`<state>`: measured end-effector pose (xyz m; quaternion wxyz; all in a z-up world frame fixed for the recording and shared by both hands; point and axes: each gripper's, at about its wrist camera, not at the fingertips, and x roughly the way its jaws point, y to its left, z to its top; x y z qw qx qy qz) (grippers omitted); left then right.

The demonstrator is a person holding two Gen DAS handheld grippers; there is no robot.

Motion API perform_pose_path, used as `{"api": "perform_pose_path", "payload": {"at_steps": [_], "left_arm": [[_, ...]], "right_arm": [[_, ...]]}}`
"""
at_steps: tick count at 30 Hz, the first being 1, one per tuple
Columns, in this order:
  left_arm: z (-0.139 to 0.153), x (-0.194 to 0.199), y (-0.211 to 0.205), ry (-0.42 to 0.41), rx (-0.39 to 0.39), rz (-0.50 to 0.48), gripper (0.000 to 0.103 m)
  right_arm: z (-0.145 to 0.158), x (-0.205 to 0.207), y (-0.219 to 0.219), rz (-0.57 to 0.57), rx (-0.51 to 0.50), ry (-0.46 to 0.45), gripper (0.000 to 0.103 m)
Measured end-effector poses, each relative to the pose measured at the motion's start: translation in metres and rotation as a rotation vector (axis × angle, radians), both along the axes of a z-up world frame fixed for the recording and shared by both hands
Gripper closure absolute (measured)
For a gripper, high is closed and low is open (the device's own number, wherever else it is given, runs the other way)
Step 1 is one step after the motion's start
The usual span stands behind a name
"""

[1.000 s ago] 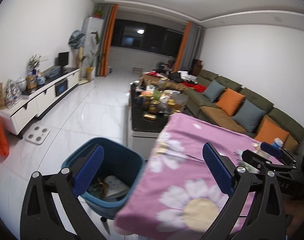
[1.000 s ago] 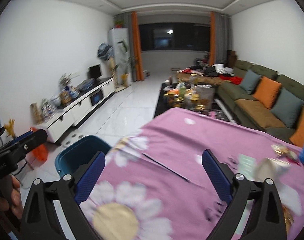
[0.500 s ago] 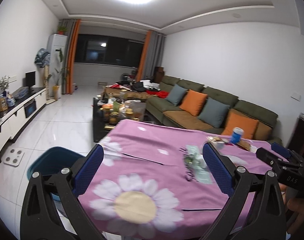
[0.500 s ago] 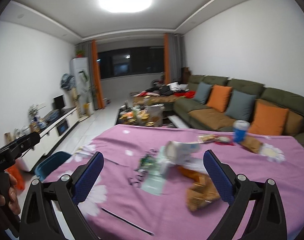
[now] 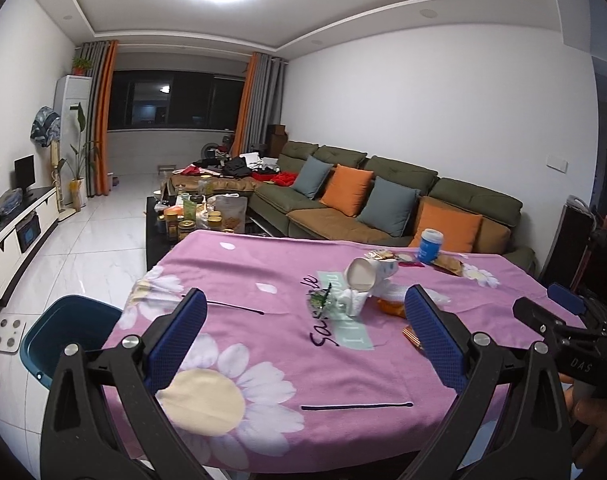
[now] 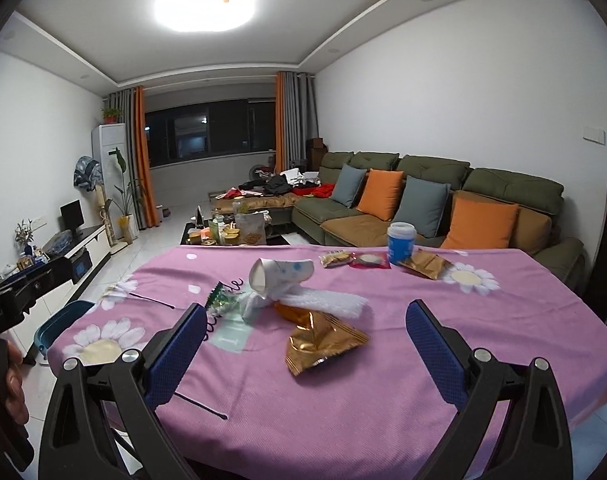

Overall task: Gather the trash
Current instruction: 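Move both tools back over the table toward the remaining trash, then grasp the green snack bag with the left tool while the right tool grasps the gold wrapper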

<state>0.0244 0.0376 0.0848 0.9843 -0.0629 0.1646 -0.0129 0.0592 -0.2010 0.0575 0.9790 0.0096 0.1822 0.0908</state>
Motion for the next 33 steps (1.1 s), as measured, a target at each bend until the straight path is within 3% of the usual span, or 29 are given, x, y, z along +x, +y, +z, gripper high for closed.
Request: {"api": "perform_pose_path", "payload": {"at_steps": [13,22,33], "left_arm": [[-0.019,0.039,-0.009,0.067,0.023,-0.043,0.006],[-0.05,0.107,-0.02,0.162,0.043,-0.072,0.006],[-0.086,0.205,-0.029,0.32,0.027,-0.114,0.006]], "right_arm": [[-0.014,0.021,-0.002,-0.012,-0.004,0.052,0.007],[-0.045,0.075,0.009,-0.001,-0.018,0.17,0.008],[-0.075,0.133,0.023,0.027,-0.047,0.314,0.022]]}}
